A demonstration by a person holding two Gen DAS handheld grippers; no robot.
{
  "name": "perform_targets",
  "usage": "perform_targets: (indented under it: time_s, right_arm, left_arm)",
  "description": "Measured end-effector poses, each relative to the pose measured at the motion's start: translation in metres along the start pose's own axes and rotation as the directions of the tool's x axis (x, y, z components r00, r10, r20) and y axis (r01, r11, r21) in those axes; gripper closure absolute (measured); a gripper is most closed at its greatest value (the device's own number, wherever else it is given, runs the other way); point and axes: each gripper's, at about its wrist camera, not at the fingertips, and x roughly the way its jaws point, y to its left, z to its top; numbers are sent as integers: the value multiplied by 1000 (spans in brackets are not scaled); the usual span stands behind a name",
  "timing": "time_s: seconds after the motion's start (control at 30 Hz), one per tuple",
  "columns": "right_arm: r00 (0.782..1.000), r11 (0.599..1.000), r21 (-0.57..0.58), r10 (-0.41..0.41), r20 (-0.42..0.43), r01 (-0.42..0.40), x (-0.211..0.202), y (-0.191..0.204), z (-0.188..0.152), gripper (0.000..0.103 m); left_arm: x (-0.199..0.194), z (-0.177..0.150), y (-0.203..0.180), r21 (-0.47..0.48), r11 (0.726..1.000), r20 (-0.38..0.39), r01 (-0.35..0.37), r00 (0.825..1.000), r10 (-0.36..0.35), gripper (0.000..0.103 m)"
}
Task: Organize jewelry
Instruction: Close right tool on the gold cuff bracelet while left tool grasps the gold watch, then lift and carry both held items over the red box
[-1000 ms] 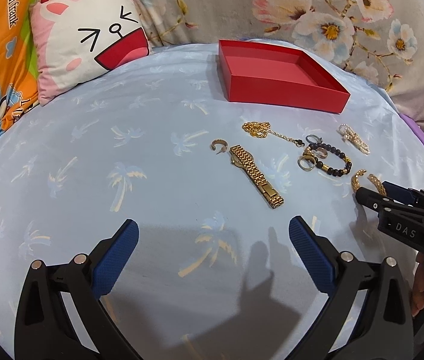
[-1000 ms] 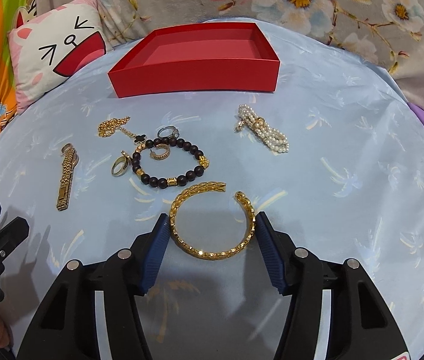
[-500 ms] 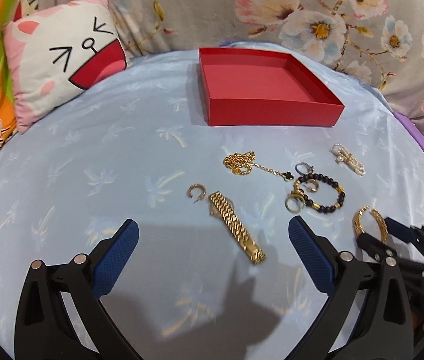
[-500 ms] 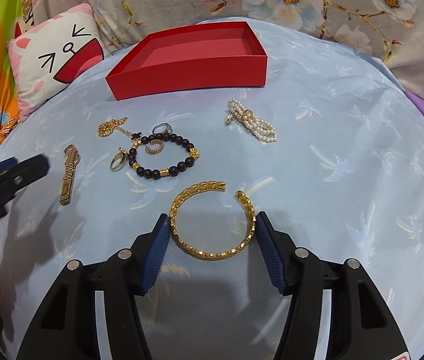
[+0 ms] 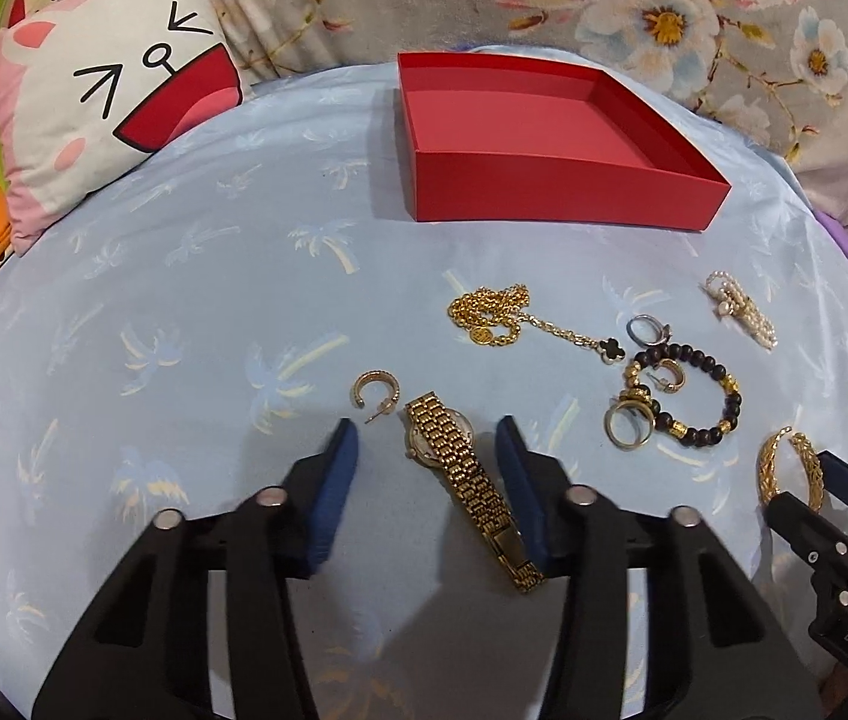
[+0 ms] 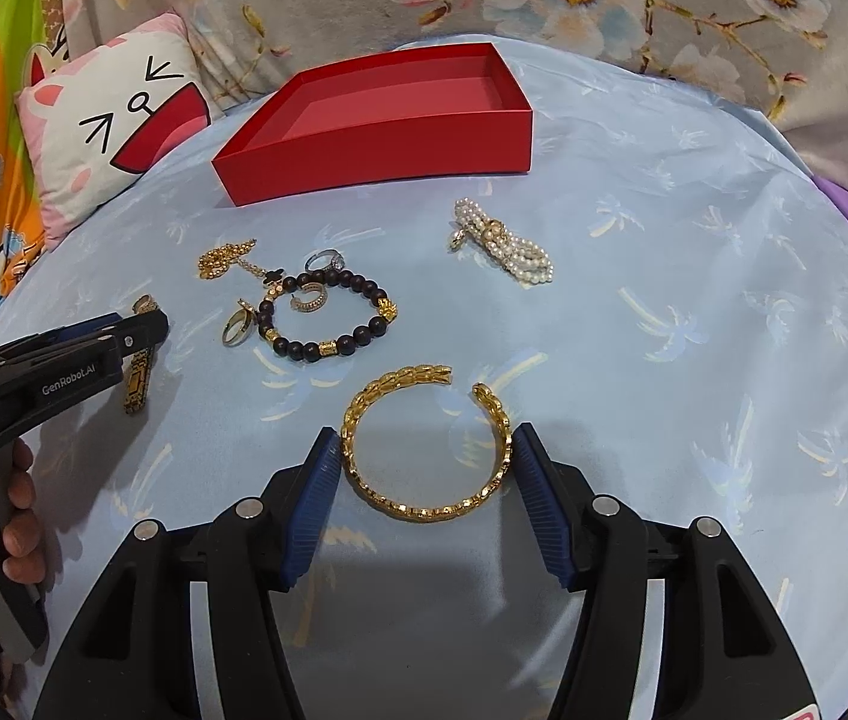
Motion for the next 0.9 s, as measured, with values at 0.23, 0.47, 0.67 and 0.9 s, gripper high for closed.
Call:
perform_targets:
  time_s: [0.23, 0.47, 0.67, 0.9]
  right_arm:
    - [1000, 1000, 4, 6, 0, -6, 0, -1, 0, 45]
    - [1000, 1000, 10, 13, 2, -13, 0, -3, 2, 46]
    - [1000, 1000, 11, 12, 4, -12, -1, -3, 2, 46]
    - [999, 1000, 3, 12, 34, -12, -10, -4, 6, 46]
  left_arm:
    - [-3, -2, -2, 13, 999, 2, 52, 999, -52, 82]
    - [-13, -5, -2, 16, 994, 0, 107, 994, -107, 87]
    - [-22, -9, -5, 20, 993, 14, 120, 993, -120, 87]
    - [-42, -4, -3, 18, 988, 52, 153, 987, -153, 87]
